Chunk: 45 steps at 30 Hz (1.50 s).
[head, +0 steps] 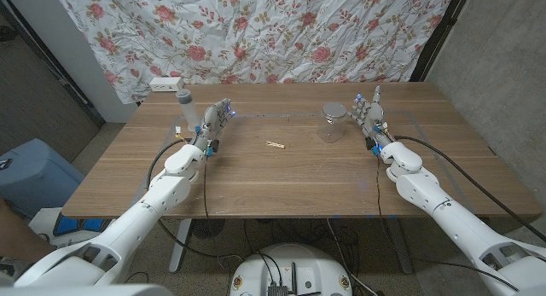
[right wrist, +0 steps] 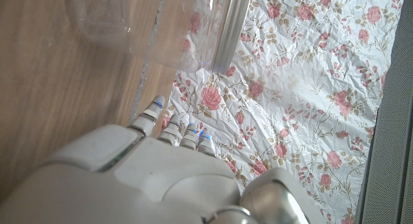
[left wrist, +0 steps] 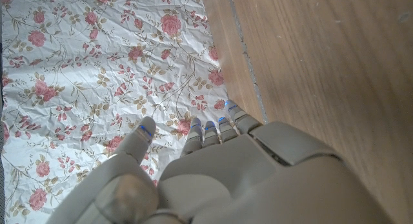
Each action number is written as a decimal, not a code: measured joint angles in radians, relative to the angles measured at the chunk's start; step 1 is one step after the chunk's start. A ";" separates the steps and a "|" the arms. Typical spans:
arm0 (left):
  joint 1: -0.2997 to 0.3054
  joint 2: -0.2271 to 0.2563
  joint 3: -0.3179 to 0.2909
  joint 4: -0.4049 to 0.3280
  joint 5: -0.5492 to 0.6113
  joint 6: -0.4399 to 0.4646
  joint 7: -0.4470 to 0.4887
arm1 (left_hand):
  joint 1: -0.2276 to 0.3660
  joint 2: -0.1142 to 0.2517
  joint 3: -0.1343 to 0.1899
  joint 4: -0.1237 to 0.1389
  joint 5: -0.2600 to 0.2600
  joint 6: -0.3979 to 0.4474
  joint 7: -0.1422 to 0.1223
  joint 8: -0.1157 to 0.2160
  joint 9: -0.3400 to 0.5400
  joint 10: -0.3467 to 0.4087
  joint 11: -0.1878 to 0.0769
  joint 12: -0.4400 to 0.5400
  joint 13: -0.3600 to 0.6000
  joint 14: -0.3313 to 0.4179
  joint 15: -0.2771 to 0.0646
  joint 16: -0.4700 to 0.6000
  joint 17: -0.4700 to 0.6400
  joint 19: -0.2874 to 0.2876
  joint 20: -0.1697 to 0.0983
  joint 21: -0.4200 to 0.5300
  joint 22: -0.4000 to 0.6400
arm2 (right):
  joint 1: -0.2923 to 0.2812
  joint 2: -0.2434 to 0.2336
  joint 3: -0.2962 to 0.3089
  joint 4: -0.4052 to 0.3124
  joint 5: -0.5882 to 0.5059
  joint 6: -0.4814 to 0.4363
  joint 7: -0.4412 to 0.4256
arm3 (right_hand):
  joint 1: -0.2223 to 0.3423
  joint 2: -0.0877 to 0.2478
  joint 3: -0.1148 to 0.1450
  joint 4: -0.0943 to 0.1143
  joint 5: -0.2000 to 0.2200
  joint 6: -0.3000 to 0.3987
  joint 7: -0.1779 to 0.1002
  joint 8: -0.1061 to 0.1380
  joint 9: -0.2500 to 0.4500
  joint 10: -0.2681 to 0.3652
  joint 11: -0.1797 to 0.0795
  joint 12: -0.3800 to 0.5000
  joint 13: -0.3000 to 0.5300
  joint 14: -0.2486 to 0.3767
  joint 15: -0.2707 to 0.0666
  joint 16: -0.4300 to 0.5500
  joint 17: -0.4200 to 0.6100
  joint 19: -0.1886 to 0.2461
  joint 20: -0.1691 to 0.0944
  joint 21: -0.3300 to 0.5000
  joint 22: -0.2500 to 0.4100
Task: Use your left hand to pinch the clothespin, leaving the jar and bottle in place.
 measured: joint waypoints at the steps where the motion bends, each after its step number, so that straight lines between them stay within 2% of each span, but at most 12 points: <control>1: -0.002 0.000 0.001 0.002 0.001 -0.002 -0.002 | 0.000 0.000 0.000 0.000 0.000 0.000 0.000 0.003 0.000 0.000 0.000 0.000 0.000 0.000 0.000 0.000 0.000 0.000 0.000 0.000 0.000 | 0.000 0.000 0.000 0.000 0.000 0.000 0.000 | 0.000 0.000 0.000 0.000 0.000 0.000 0.000 0.000 0.000 0.000 0.000 0.000 0.000 0.000 0.000 0.000 0.000 0.000 0.000 0.000 0.000; 5: -0.006 0.003 0.002 0.009 0.007 -0.005 -0.005 | 0.000 0.000 0.004 -0.004 0.000 0.009 0.001 0.003 0.000 0.000 0.000 0.000 0.000 0.004 -0.004 0.000 0.000 0.001 -0.001 0.000 0.000 | 0.000 0.000 0.000 0.000 0.000 0.000 0.000 | 0.000 0.000 0.000 0.000 0.000 0.000 0.000 0.000 0.000 0.000 0.000 0.000 0.000 0.000 0.000 0.000 0.000 0.000 0.000 0.000 0.000; 9: -0.009 0.007 0.003 0.010 0.015 -0.006 -0.005 | 0.005 0.005 0.006 -0.020 0.000 0.009 0.001 0.003 0.000 0.008 -0.008 0.000 0.000 0.007 -0.007 0.000 0.000 0.005 -0.005 0.000 -0.003 | 0.000 0.000 0.000 0.000 0.000 0.000 0.001 | 0.000 0.000 0.000 0.000 0.000 0.000 0.000 0.000 0.000 0.000 0.000 0.000 0.000 0.000 0.000 0.000 0.000 0.000 0.000 0.000 0.000; 14: -0.009 0.018 0.006 -0.005 0.030 -0.006 0.005 | 0.036 0.017 0.012 -0.063 0.004 0.029 -0.019 0.003 0.000 0.029 -0.018 0.000 0.000 0.016 -0.016 0.000 0.000 0.012 -0.012 0.000 -0.003 | 0.000 0.000 0.000 0.000 0.000 0.000 0.001 | 0.000 0.000 0.000 0.000 0.000 0.000 0.000 0.000 0.000 0.000 0.000 0.000 0.000 0.000 0.000 0.000 0.000 0.000 0.000 0.000 0.000; 21: 0.002 0.035 0.012 -0.036 0.062 -0.006 0.025 | 0.065 0.027 0.014 -0.119 0.004 0.052 -0.031 0.012 0.000 0.047 -0.036 0.000 0.000 0.031 -0.031 0.000 0.000 0.022 -0.022 0.000 -0.003 | 0.000 0.000 0.000 0.000 0.000 0.000 0.001 | 0.000 0.000 0.000 0.000 0.000 0.000 0.000 0.000 0.000 0.000 0.000 0.000 0.000 0.000 0.000 0.000 0.000 0.000 0.000 0.000 0.000; 32: 0.024 0.076 0.030 -0.110 0.166 0.000 0.095 | 0.115 0.025 0.022 -0.188 0.011 0.099 -0.030 0.022 0.000 0.067 -0.048 0.003 0.000 0.049 -0.041 0.000 0.000 0.034 -0.023 0.000 -0.003 | 0.000 0.000 0.000 0.001 0.000 0.000 0.000 | 0.000 0.000 0.000 0.000 0.000 0.000 0.000 0.000 0.000 0.000 0.000 0.000 0.000 0.000 0.000 0.000 0.000 0.000 0.000 0.000 0.000; 38: 0.026 0.103 0.050 -0.142 0.251 0.005 0.136 | 0.142 0.029 0.024 -0.202 0.011 0.124 -0.034 0.022 0.000 0.088 -0.055 0.007 0.000 0.060 -0.042 0.004 0.000 0.043 -0.025 0.000 -0.003 | 0.000 0.000 0.000 0.001 0.000 0.000 0.000 | 0.000 0.000 0.000 0.000 0.000 0.000 0.000 0.000 0.000 0.000 0.000 0.000 0.000 0.000 0.000 0.000 0.000 0.000 0.000 0.000 0.000; 45: 0.015 0.125 0.076 -0.154 0.374 0.006 0.185 | 0.159 0.027 0.024 -0.202 0.011 0.134 -0.042 0.022 0.000 0.106 -0.059 0.007 0.000 0.069 -0.050 0.004 0.000 0.050 -0.025 0.000 -0.003 | 0.000 0.000 0.000 0.001 0.000 0.000 0.000 | 0.000 0.000 0.000 0.000 0.000 0.000 0.000 0.000 0.000 0.000 0.000 0.000 0.000 0.000 0.000 0.000 0.000 0.000 0.000 0.000 0.000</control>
